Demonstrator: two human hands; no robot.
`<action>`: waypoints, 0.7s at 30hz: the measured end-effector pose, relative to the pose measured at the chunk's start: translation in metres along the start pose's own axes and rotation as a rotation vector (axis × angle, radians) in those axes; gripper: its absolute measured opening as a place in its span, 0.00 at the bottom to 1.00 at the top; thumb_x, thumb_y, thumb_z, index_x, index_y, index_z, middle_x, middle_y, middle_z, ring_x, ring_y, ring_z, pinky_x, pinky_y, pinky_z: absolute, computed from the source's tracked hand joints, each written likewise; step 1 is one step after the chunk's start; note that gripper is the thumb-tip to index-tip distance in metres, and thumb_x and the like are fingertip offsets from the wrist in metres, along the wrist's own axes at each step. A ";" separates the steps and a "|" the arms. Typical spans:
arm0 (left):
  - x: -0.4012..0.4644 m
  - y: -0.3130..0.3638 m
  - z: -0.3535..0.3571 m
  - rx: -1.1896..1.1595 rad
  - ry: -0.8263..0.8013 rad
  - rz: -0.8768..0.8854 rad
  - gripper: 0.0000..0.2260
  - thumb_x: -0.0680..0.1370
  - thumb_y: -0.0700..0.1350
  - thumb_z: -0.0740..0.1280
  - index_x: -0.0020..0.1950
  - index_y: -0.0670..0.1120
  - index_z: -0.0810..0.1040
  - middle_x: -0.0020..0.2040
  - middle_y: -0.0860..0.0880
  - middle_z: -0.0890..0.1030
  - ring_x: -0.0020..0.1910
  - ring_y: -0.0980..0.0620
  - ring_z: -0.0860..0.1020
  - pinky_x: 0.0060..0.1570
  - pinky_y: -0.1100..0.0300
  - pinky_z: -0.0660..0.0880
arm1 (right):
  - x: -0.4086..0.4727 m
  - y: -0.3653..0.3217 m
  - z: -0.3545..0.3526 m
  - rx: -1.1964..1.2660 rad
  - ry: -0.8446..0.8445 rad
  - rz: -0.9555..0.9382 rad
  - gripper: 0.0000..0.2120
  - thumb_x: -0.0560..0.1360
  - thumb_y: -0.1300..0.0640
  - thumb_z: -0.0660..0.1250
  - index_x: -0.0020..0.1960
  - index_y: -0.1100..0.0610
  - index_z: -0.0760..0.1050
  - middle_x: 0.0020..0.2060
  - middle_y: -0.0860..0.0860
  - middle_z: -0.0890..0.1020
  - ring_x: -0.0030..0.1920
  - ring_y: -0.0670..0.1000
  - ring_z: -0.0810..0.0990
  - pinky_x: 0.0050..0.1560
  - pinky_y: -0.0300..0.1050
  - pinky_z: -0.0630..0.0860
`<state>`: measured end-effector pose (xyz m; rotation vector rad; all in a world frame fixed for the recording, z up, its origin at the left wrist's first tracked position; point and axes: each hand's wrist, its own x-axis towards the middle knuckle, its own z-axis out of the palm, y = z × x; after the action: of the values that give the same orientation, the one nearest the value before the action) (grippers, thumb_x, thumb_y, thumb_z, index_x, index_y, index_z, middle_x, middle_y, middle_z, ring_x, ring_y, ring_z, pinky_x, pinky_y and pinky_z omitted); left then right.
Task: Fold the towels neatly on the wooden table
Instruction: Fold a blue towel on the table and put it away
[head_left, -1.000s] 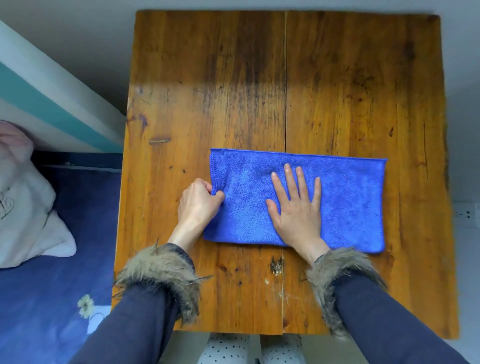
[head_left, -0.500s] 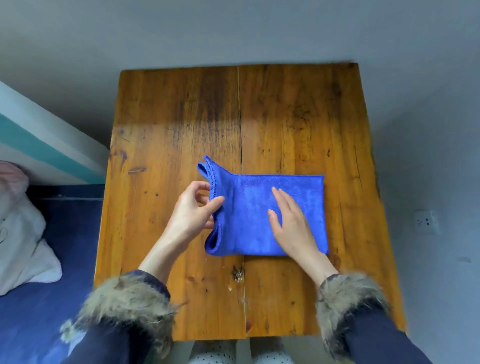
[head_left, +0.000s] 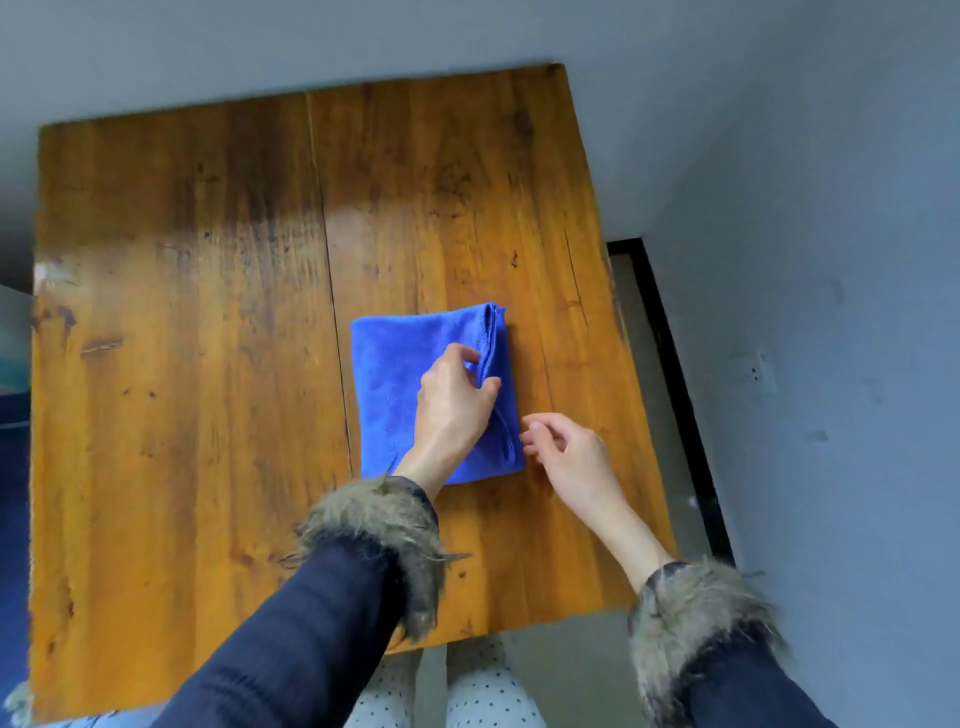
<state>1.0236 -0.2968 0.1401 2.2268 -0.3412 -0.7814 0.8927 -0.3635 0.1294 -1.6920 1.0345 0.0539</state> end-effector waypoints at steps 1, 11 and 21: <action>0.002 -0.003 0.007 -0.002 -0.010 -0.014 0.12 0.74 0.45 0.68 0.56 0.47 0.72 0.36 0.53 0.71 0.44 0.42 0.79 0.45 0.46 0.78 | 0.000 0.002 0.000 0.017 -0.028 0.023 0.11 0.79 0.57 0.59 0.56 0.57 0.78 0.42 0.47 0.81 0.47 0.49 0.81 0.53 0.49 0.78; -0.017 -0.044 -0.019 0.328 0.212 0.487 0.13 0.76 0.37 0.59 0.59 0.43 0.76 0.54 0.45 0.77 0.54 0.46 0.72 0.53 0.51 0.72 | 0.012 -0.003 0.011 0.050 -0.074 0.134 0.17 0.75 0.51 0.67 0.61 0.58 0.73 0.41 0.48 0.80 0.45 0.49 0.79 0.51 0.43 0.75; 0.002 -0.084 -0.039 0.809 0.054 0.616 0.22 0.79 0.48 0.54 0.74 0.49 0.61 0.75 0.43 0.59 0.75 0.40 0.53 0.71 0.41 0.48 | 0.044 -0.034 0.029 -0.009 0.044 0.095 0.26 0.74 0.56 0.68 0.69 0.57 0.65 0.46 0.48 0.77 0.53 0.53 0.78 0.56 0.46 0.71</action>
<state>1.0499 -0.2178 0.0992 2.6007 -1.4369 -0.2488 0.9546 -0.3661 0.1208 -1.6576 1.1489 0.0836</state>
